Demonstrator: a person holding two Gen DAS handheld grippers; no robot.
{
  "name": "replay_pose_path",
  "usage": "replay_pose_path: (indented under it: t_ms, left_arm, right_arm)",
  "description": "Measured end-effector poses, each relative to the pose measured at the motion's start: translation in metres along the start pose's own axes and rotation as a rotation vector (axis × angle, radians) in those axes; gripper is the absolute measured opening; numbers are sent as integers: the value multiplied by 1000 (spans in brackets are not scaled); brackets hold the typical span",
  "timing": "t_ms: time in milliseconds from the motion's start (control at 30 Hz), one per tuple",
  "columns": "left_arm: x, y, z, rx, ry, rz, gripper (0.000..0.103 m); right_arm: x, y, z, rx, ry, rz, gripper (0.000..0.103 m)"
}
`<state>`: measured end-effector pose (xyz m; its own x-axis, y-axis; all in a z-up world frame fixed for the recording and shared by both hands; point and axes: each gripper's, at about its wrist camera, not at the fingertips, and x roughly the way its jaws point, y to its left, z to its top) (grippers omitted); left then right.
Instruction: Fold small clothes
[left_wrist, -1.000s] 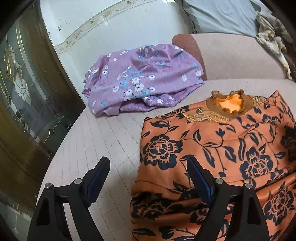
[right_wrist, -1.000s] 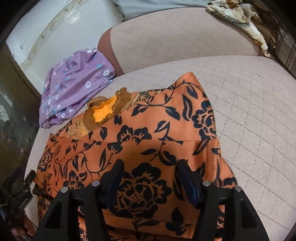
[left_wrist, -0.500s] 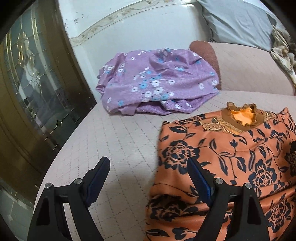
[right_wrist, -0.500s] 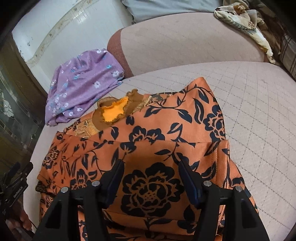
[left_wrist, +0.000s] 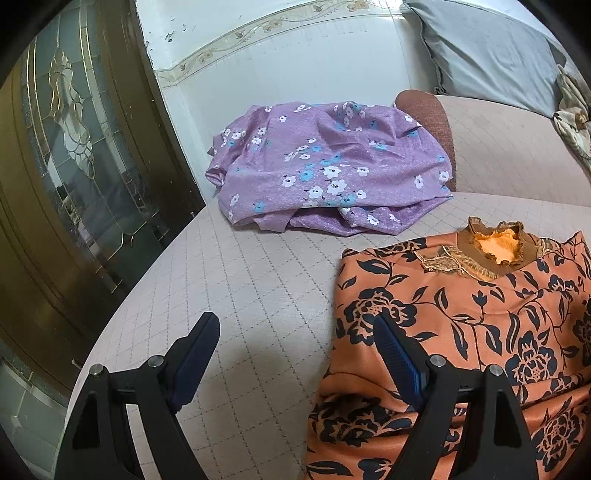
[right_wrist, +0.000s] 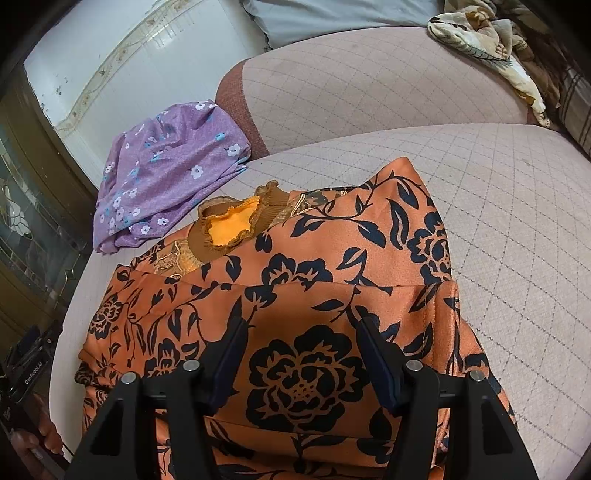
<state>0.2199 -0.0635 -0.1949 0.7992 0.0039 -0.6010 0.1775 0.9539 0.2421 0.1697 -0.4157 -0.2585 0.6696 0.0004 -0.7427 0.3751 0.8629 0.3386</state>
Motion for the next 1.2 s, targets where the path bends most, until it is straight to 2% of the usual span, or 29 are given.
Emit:
replay_pose_path:
  t_ms: [267, 367, 433, 500, 533, 567, 733, 800, 867, 967, 1100, 1200]
  left_arm:
    - [1, -1, 0, 3, 2, 2, 85]
    - [8, -3, -2, 8, 24, -10, 85]
    - [28, -11, -7, 34, 115, -40, 90]
    - [62, -20, -21, 63, 281, -61, 90]
    - [69, -21, -25, 56, 310, -71, 91]
    - [68, -18, -26, 25, 293, -74, 92]
    - [35, -5, -25, 18, 211, -79, 91]
    - [18, 7, -39, 11, 203, -103, 91]
    - [7, 21, -51, -10, 223, -129, 91]
    - [-12, 41, -74, -2, 262, -182, 91]
    - [-49, 57, -120, 42, 333, -277, 91]
    - [-74, 58, -147, 106, 354, -307, 91]
  right_arm:
    - [0, -1, 1, 5, 0, 1, 65]
    - [10, -3, -1, 4, 40, -16, 65]
    - [23, -8, -4, 5, 93, -27, 65]
    - [19, -9, -4, -1, 76, -18, 64]
    - [16, -9, -3, 3, 84, -15, 64]
    - [12, -11, -3, 10, 83, -6, 64]
    - [-46, -38, -2, 71, -11, 32, 65]
    - [-69, -59, -5, 124, -14, 54, 70]
    - [-84, -76, -7, 165, -1, 67, 71]
    - [-110, -108, -30, 219, 35, 58, 72]
    - [-131, -137, -65, 249, 127, 32, 74]
    - [-149, -151, -93, 247, 167, 14, 74]
